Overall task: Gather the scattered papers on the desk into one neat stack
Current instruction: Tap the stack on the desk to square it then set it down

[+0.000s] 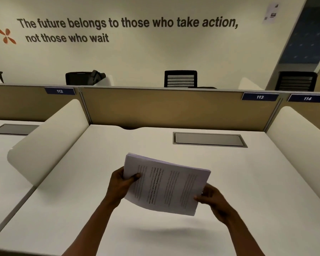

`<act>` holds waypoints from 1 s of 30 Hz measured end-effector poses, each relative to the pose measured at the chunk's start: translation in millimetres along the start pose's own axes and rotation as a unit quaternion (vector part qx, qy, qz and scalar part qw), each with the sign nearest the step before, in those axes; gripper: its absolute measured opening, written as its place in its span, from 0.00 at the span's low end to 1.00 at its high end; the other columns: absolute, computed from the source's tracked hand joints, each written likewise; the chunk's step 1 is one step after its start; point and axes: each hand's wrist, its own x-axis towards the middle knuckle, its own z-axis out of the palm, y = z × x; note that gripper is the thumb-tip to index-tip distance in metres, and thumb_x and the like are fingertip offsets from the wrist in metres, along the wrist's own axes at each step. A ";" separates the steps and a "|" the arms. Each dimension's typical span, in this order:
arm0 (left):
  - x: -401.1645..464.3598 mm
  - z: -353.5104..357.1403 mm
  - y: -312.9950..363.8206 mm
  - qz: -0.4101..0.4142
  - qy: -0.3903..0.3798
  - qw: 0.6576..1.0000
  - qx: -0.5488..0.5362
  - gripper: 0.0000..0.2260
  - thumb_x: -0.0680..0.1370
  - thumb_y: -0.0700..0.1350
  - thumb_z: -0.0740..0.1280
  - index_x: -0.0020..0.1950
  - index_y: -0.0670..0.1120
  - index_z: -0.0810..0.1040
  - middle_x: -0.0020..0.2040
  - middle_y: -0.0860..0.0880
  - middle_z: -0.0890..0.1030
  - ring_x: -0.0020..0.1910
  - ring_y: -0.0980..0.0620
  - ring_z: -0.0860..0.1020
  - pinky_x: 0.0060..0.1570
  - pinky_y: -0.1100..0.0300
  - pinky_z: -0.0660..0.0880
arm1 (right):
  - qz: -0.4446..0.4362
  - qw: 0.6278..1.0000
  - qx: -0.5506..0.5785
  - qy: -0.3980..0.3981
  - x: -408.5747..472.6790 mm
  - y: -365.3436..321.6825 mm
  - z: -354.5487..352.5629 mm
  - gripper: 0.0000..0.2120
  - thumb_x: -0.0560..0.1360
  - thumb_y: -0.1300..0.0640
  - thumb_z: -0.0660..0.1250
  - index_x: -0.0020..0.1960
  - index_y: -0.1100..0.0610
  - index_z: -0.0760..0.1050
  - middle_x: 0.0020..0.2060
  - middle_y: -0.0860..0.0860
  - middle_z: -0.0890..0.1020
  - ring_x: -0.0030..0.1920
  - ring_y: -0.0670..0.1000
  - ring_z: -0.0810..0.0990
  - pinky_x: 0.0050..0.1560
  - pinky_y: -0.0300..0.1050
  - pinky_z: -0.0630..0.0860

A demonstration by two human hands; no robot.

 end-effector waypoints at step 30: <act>-15.0 5.6 -90.6 -0.116 0.013 0.987 0.113 0.08 0.78 0.46 0.69 0.55 0.47 0.82 0.49 0.50 0.86 0.49 0.49 0.83 0.47 0.54 0.80 | 0.031 0.974 -0.144 0.171 26.4 87.2 19.5 0.15 0.74 0.60 0.72 0.60 0.59 0.77 0.51 0.55 0.83 0.53 0.56 0.81 0.49 0.44 0.78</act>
